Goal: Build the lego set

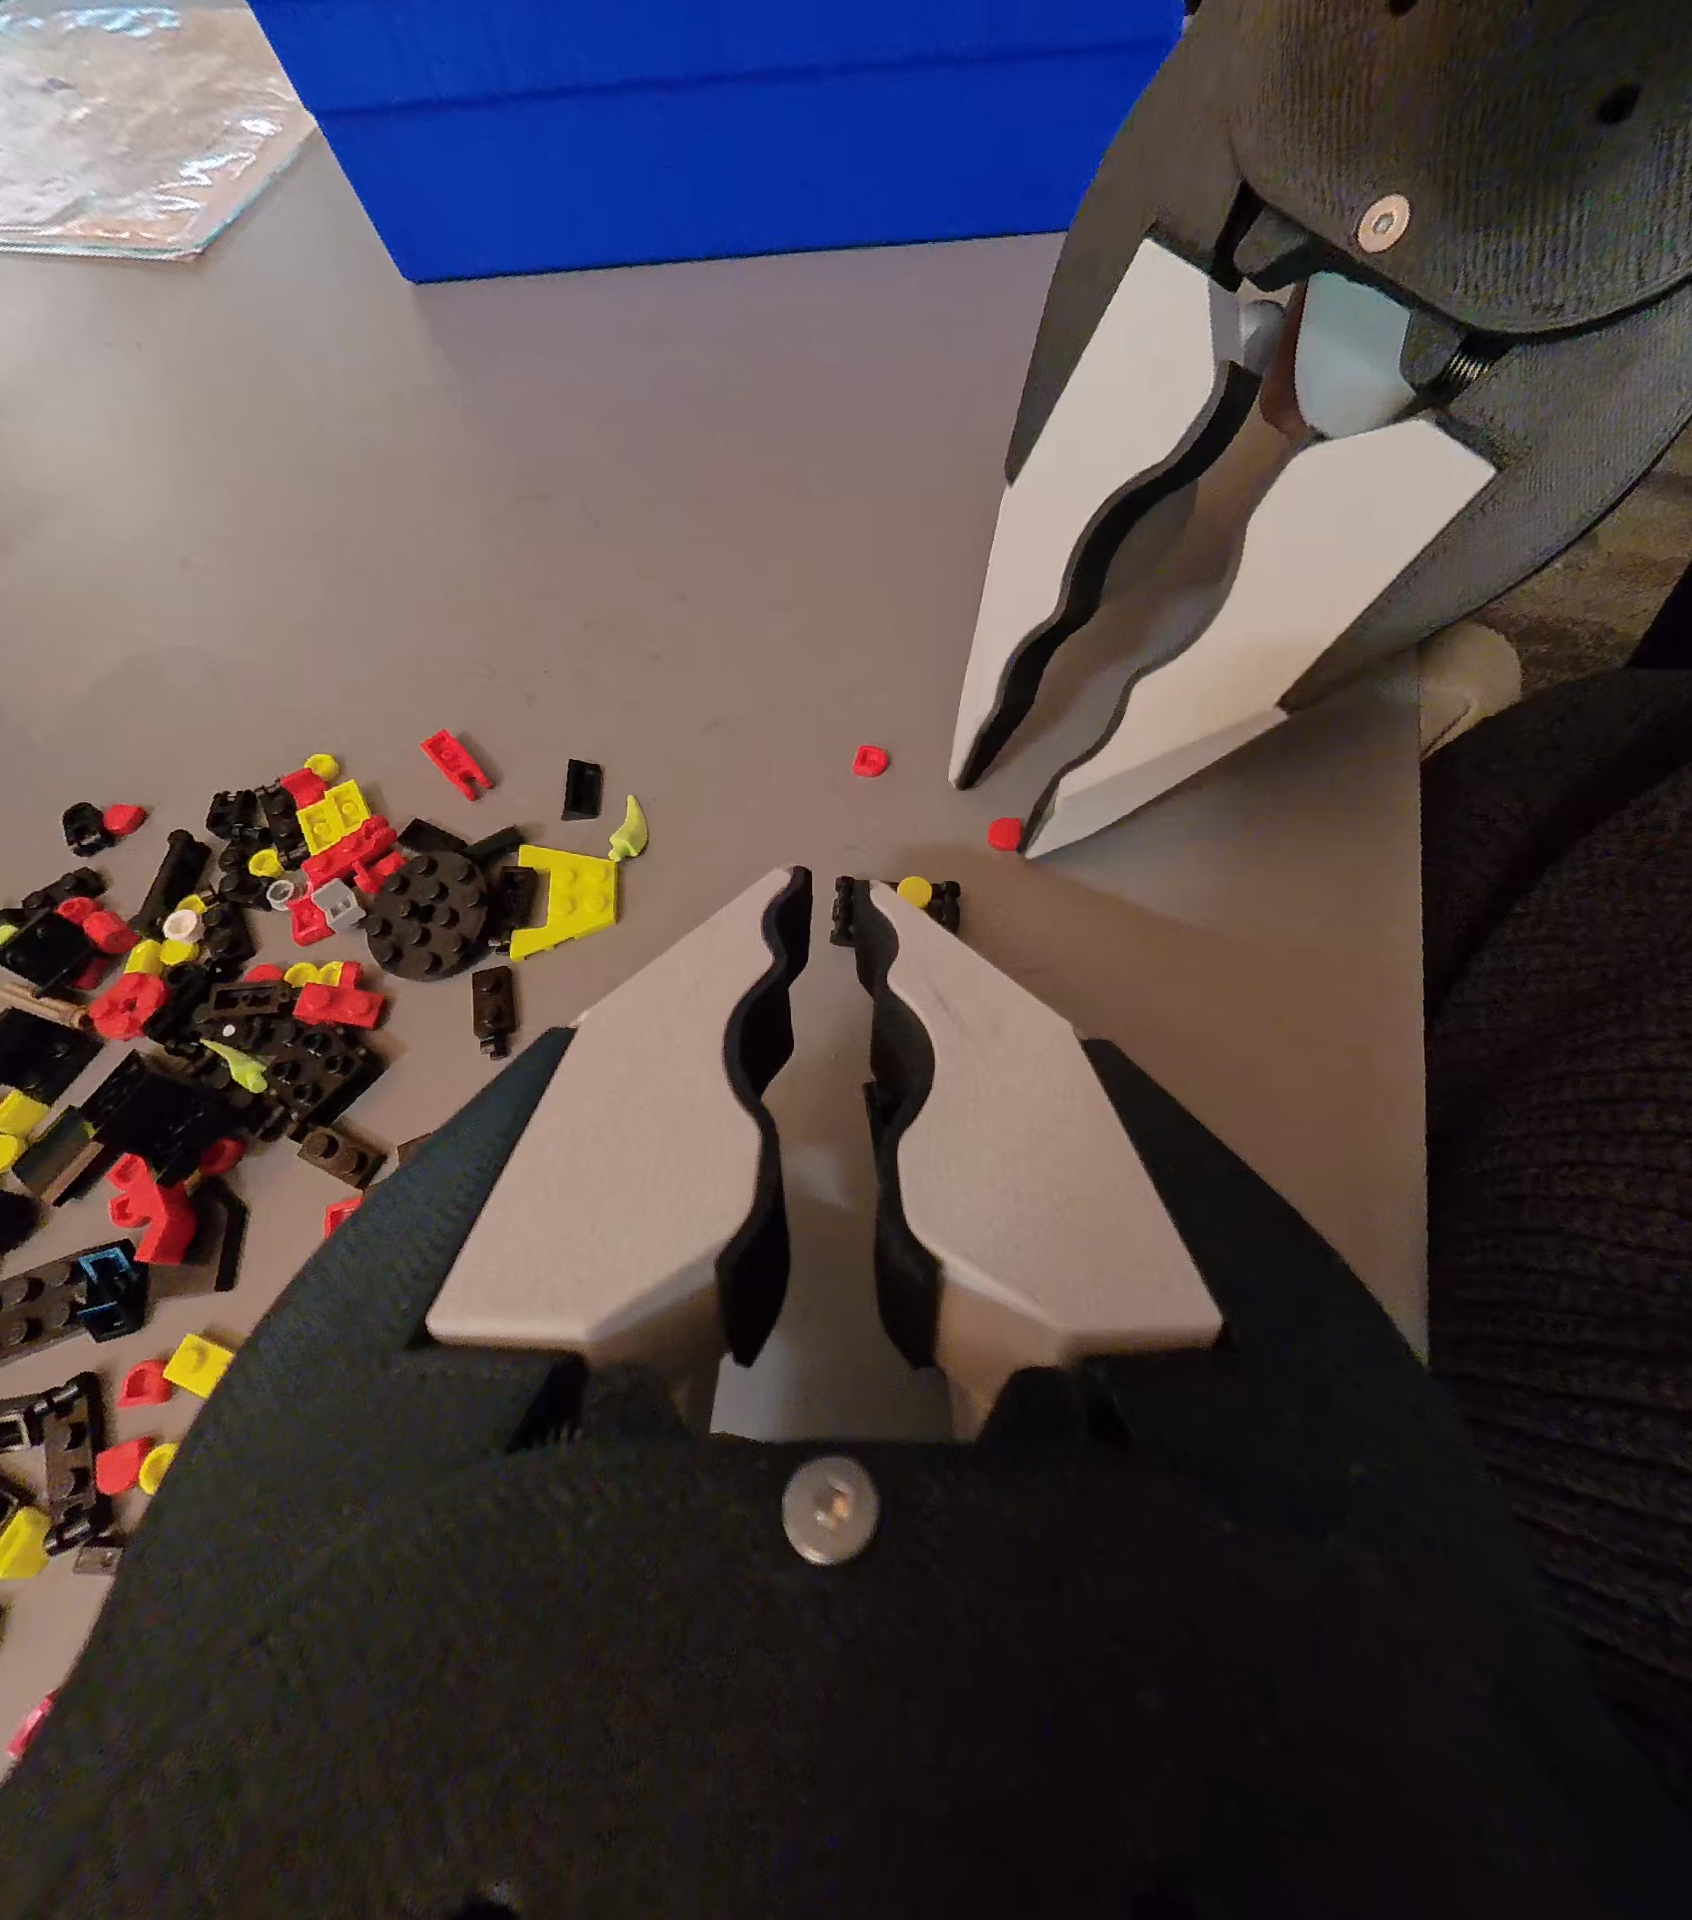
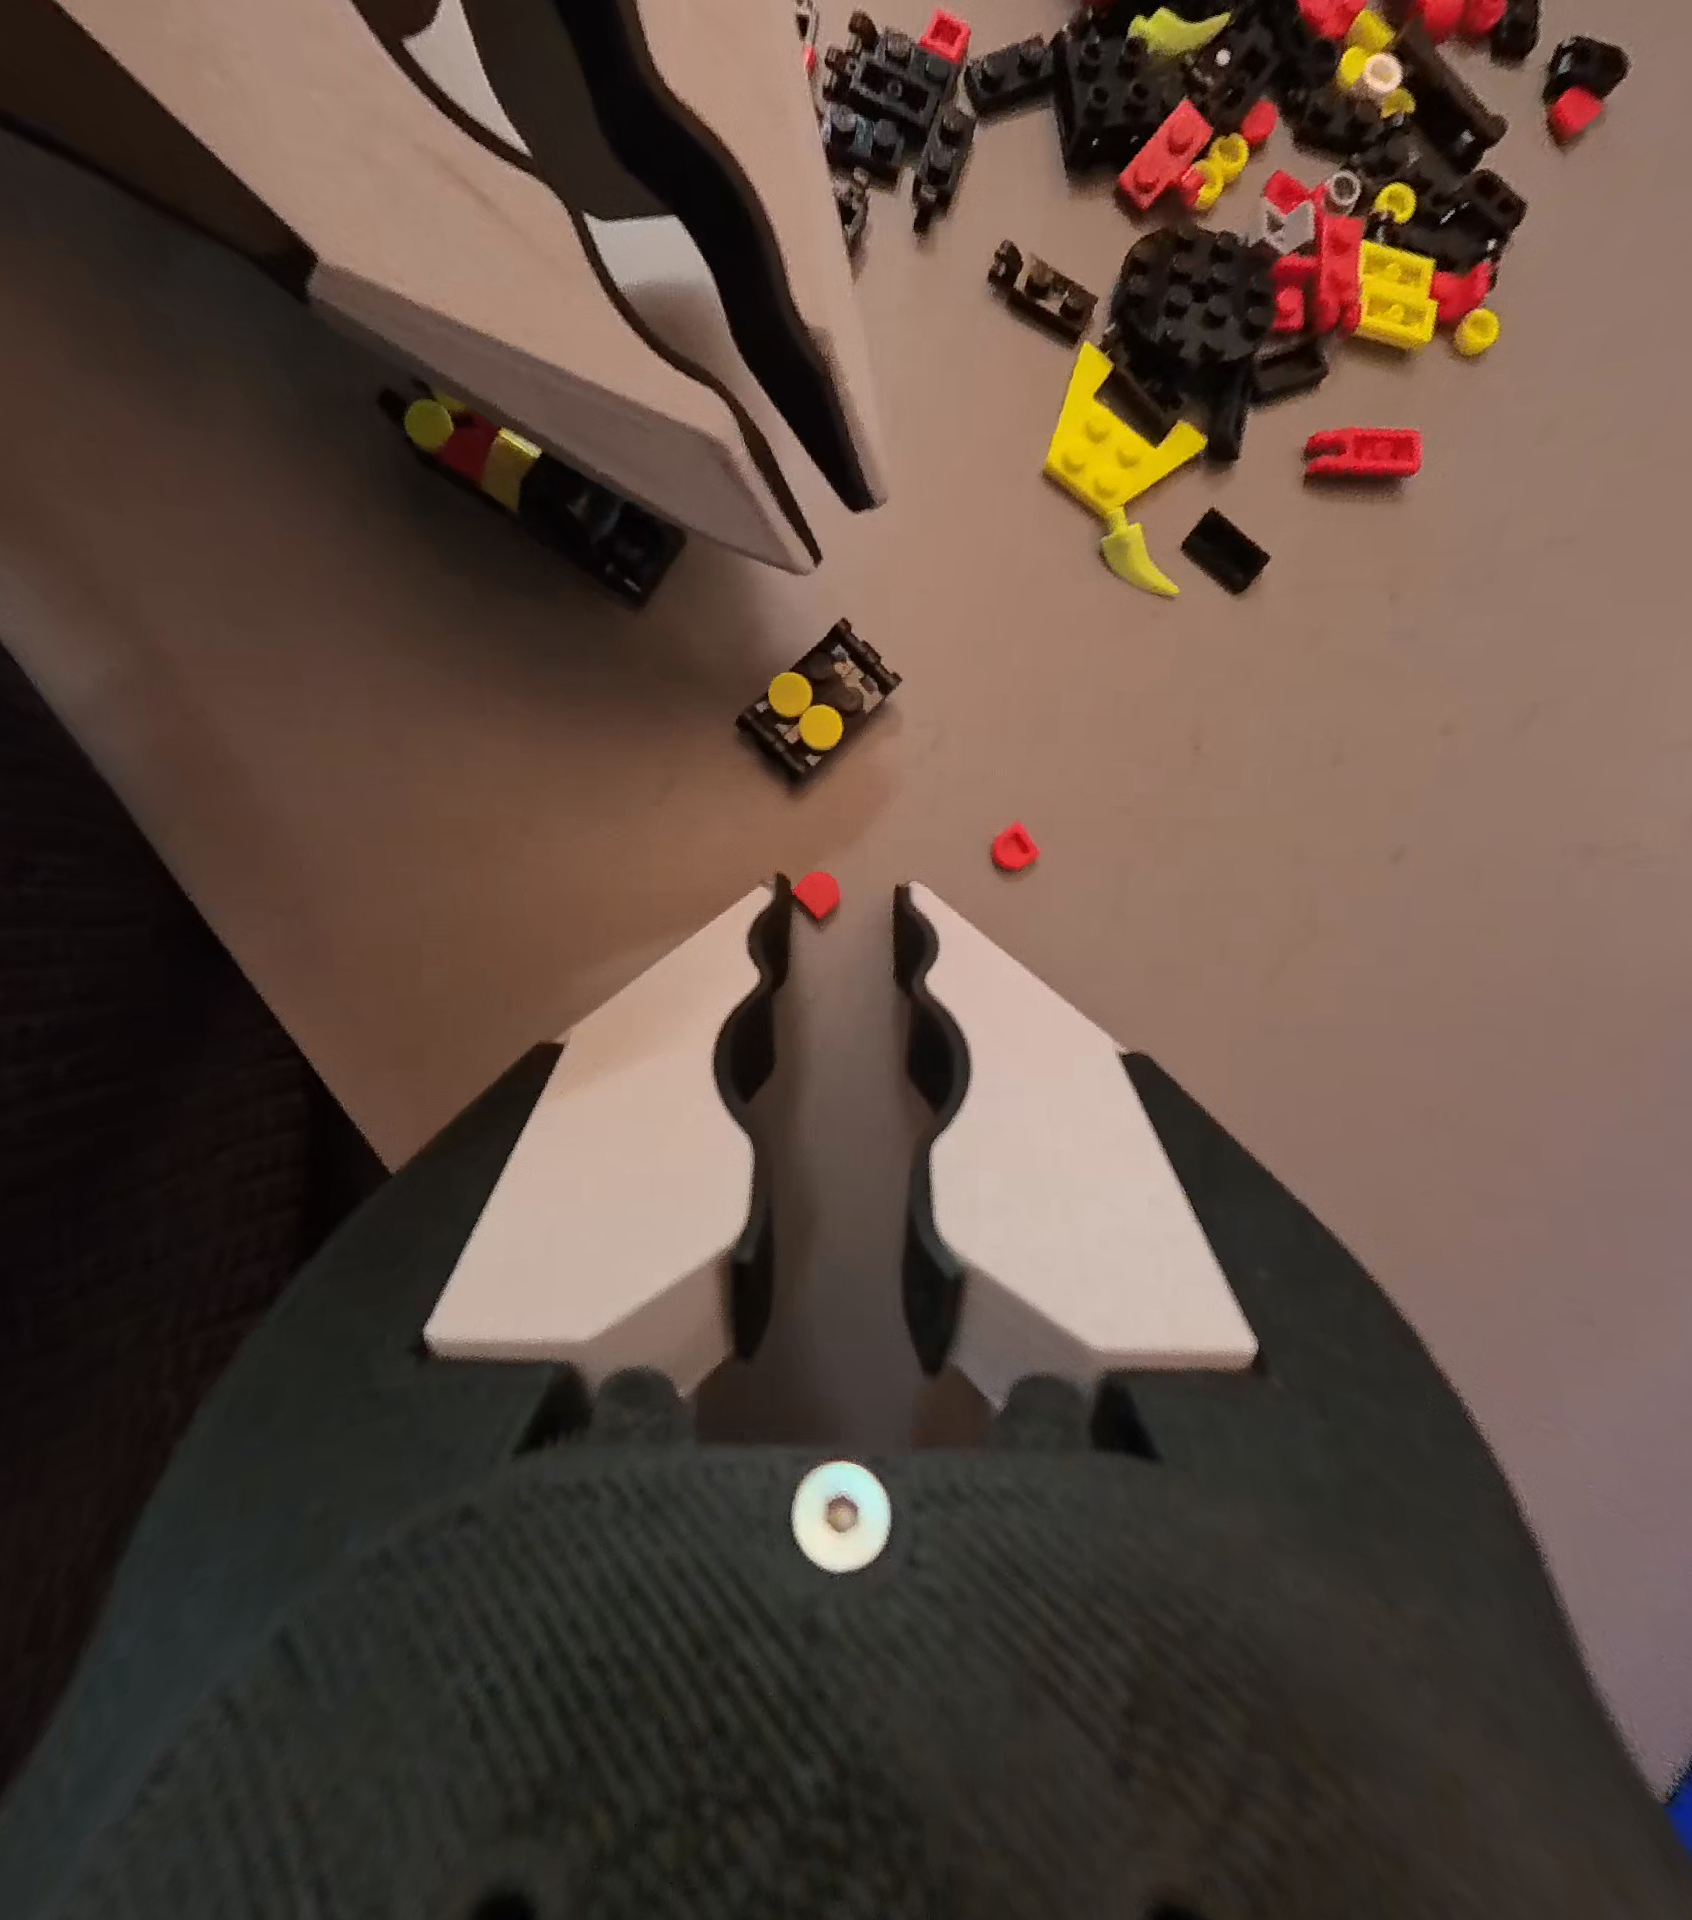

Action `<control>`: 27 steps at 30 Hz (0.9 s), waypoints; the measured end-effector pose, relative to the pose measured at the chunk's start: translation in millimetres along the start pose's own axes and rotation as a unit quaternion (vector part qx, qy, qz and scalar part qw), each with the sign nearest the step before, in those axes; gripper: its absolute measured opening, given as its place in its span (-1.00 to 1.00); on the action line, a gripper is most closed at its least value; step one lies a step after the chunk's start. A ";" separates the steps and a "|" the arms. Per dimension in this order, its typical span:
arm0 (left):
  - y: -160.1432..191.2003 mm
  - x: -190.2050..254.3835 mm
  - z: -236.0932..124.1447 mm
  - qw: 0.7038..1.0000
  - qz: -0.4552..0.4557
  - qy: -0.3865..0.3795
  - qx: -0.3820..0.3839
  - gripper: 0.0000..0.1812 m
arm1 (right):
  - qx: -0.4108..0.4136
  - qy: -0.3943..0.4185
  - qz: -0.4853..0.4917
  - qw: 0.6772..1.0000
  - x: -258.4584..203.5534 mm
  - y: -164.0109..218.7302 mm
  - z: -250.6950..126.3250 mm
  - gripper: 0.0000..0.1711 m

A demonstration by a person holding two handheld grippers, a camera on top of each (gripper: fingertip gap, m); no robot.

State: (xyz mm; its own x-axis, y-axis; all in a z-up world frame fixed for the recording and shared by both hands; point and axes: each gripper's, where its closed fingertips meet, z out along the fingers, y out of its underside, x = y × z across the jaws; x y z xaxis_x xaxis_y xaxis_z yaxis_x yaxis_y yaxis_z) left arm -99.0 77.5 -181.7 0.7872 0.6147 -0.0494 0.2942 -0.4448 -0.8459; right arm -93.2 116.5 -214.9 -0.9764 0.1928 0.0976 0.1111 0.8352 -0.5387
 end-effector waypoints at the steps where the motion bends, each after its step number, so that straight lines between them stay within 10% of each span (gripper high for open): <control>1: 0.0 -0.1 0.0 1.000 0.000 0.000 0.000 -0.95 | -0.003 0.003 0.001 1.000 1.8 1.2 -0.3 -0.79; 27: 9.0 4.2 2.6 1.000 0.012 0.008 -0.028 -0.93 | 0.074 -0.103 0.081 0.989 20.7 -16.2 -17.4 -0.76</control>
State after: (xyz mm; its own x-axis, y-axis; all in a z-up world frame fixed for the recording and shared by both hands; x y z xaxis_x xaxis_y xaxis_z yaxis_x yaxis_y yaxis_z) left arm -94.5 77.7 -190.9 0.8025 0.5934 -0.0616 0.3039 -0.4954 -0.8138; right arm -112.0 115.9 -189.6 -0.9666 0.1965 -0.1645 0.2560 0.7146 -0.6510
